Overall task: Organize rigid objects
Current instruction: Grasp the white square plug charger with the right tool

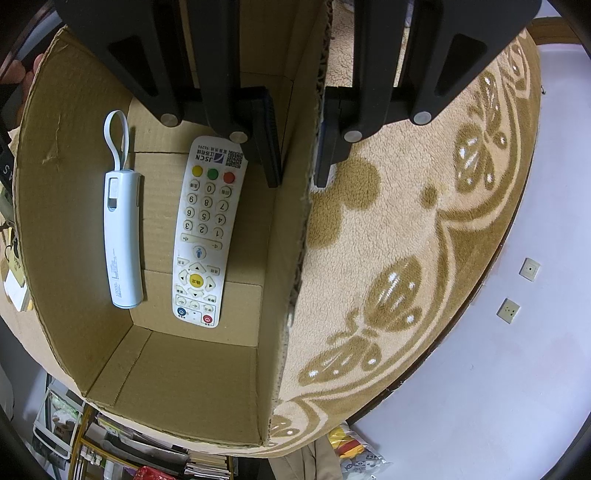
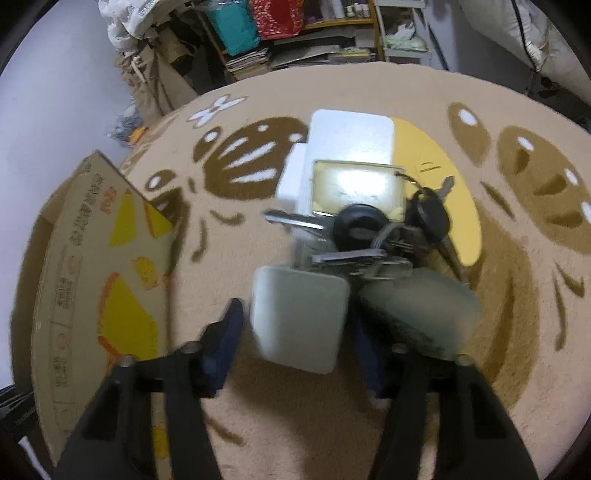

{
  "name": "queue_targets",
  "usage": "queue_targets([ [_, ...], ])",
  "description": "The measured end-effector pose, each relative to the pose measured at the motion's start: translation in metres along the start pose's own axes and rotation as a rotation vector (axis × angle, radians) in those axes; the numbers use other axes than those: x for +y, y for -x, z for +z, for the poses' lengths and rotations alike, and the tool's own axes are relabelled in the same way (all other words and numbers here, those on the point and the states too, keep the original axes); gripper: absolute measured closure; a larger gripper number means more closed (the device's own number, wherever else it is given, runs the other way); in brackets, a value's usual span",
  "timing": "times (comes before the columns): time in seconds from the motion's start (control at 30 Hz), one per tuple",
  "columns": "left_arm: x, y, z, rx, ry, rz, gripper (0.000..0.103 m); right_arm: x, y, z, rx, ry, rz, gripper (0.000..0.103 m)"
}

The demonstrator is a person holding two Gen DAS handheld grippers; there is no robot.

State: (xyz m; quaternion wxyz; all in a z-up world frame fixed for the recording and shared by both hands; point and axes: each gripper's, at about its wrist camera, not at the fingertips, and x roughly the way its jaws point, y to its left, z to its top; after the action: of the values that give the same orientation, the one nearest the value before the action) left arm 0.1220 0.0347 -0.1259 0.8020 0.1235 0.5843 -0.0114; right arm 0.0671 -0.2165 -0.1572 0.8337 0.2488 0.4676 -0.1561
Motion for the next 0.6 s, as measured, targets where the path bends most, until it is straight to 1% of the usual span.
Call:
queue_targets([
  [0.27,0.0,0.0,0.0,0.0,0.0,0.0,0.085,0.002,0.008,-0.003,-0.012,-0.001,0.045,0.05],
  [0.6,0.0,0.0,0.0,0.0,-0.001,0.001,0.085,0.004,0.02,-0.003,-0.038,-0.008,0.063,0.05],
])
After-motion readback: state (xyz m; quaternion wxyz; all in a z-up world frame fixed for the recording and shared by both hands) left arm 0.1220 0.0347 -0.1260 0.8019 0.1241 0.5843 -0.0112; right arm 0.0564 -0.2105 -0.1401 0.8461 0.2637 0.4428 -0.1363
